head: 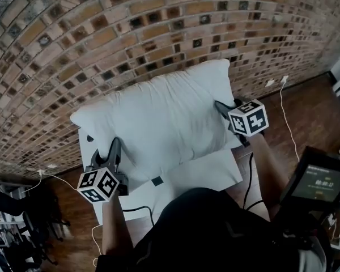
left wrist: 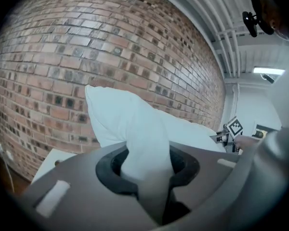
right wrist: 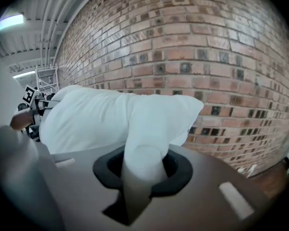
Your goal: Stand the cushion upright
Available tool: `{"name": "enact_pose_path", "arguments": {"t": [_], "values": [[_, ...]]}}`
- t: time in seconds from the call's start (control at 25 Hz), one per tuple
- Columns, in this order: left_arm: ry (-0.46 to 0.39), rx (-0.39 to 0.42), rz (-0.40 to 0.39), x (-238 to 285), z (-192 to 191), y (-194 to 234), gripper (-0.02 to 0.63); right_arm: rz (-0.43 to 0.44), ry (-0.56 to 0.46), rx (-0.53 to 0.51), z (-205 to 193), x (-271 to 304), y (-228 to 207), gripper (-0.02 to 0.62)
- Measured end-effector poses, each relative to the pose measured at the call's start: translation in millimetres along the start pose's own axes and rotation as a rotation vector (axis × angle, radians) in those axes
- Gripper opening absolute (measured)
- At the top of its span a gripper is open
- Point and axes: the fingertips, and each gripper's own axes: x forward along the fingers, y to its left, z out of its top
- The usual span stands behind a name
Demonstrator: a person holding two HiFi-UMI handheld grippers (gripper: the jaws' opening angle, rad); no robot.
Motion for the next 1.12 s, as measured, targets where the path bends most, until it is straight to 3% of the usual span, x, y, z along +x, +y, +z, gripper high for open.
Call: {"name": "enact_pose_path", "arguments": {"t": [0.28, 0.56, 0.84, 1.12], "values": [[-0.192, 0.163, -0.014, 31.0, 74.4, -16.8, 0.11, -0.083, -0.232, -0.012, 62.6, -12.8, -33.2, 0.092], [-0.319, 0.23, -0.011, 59.8, 107.3, -21.3, 0.112, -0.12, -0.397, -0.063, 113.7, -9.4, -65.1, 0.094], [-0.314, 0.262, 0.031, 99.7, 100.1, -12.1, 0.114, -0.106, -0.473, -0.093, 124.5, 21.9, -90.6, 0.095], [-0.217, 0.258, 0.045, 134.9, 66.1, 3.9, 0.149, -0.061, -0.417, -0.071, 101.4, 59.9, -100.5, 0.104]]}}
